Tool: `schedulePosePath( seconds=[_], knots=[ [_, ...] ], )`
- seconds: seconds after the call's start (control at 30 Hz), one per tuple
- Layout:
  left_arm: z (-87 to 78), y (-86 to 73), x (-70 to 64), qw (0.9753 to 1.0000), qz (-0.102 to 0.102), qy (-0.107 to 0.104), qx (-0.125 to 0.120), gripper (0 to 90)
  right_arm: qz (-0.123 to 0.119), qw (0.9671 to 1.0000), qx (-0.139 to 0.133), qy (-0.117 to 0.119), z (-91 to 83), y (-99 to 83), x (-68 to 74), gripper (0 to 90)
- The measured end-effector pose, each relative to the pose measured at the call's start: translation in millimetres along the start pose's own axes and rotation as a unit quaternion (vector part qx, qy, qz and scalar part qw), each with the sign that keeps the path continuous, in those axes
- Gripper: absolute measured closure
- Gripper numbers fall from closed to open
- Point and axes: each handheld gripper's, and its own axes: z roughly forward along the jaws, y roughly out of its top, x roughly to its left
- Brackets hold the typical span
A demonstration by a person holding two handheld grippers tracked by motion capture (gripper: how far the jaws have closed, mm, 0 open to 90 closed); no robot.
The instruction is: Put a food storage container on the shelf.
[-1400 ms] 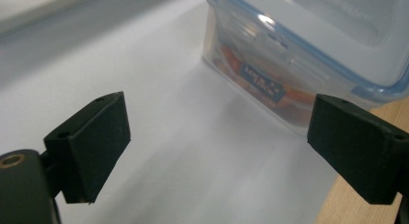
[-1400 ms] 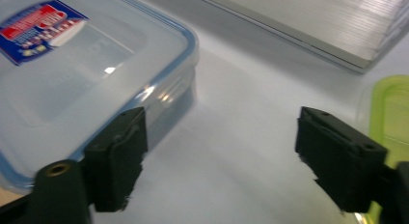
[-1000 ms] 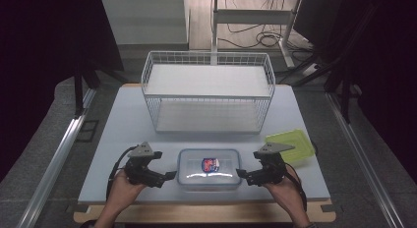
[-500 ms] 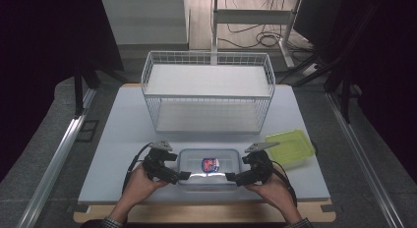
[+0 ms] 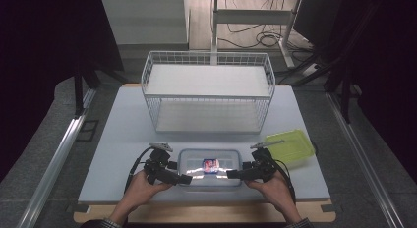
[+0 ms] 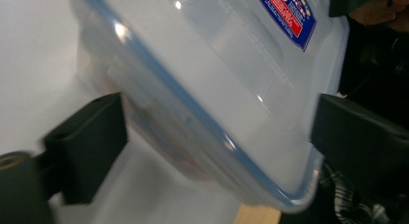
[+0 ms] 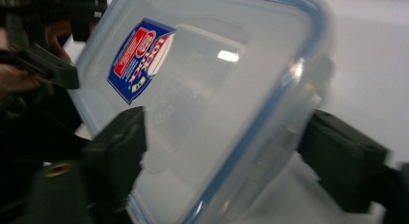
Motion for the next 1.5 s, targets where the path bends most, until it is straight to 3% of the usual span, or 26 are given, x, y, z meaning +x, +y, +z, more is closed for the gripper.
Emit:
schedulePosePath(
  seconds=[0.03,0.1,0.2,0.3,0.47,0.6,0.7,0.77,0.9,1.17,1.27,1.33,1.5],
  knots=[
    [-1.5,-1.4,-0.1,1.0000,0.001,-0.003,-0.002,22.6,0.011,0.9999,-0.004,0.002,-3.2,-1.3,-1.2,27.6],
    [-4.2,-5.2,-1.0,0.9999,0.001,-0.009,-0.007,26.1,0.017,0.9998,-0.007,0.005,-6.5,-4.1,-0.9,31.0],
    [-11.5,-10.1,0.2,0.9989,-0.021,-0.019,-0.036,36.8,0.026,0.9996,-0.008,0.006,-12.5,-7.9,3.3,37.1],
    [-13.9,-11.8,1.6,0.9980,-0.026,-0.030,-0.049,45.1,0.032,0.9993,-0.012,0.016,-20.3,-11.7,3.4,44.5],
    [-14.3,-12.1,-3.2,0.9983,-0.020,-0.016,-0.052,45.4,0.028,0.9995,-0.015,0.009,-22.5,-14.4,6.8,45.1],
    [-15.8,-13.7,-2.4,0.9968,-0.028,-0.015,-0.073,48.1,0.030,0.9990,-0.030,0.018,-24.8,-16.6,4.7,48.3],
    [-20.1,-12.6,-4.7,0.9962,-0.006,0.010,-0.086,50.8,-0.004,0.9990,-0.043,-0.011,-23.3,-11.9,13.5,48.6],
    [-20.1,-14.3,-3.9,0.9958,-0.008,0.007,-0.091,51.0,-0.017,0.9986,-0.046,-0.018,-21.8,-10.6,16.0,48.2],
    [-21.0,-15.6,-4.9,0.9960,-0.002,0.006,-0.089,51.4,0.007,0.9980,-0.061,0.016,-20.9,-19.2,6.9,48.9],
    [-21.3,-17.2,-8.9,0.9956,-0.011,0.015,-0.092,51.8,0.020,0.9974,-0.066,0.018,-20.9,-21.5,7.2,49.9],
    [-22.7,-16.3,-10.5,0.9947,-0.014,0.029,-0.098,51.9,0.005,0.9973,-0.074,0.006,-21.0,-20.6,12.1,50.2],
    [-25.9,-15.8,-8.6,0.9936,-0.018,0.022,-0.109,52.0,-0.015,0.9967,-0.080,-0.005,-21.7,-18.2,17.1,50.4],
    [-38.2,-8.1,-13.5,0.9914,-0.012,0.026,-0.128,52.8,-0.035,0.9944,-0.099,-0.003,-26.8,-10.8,24.8,50.5]
  ],
)
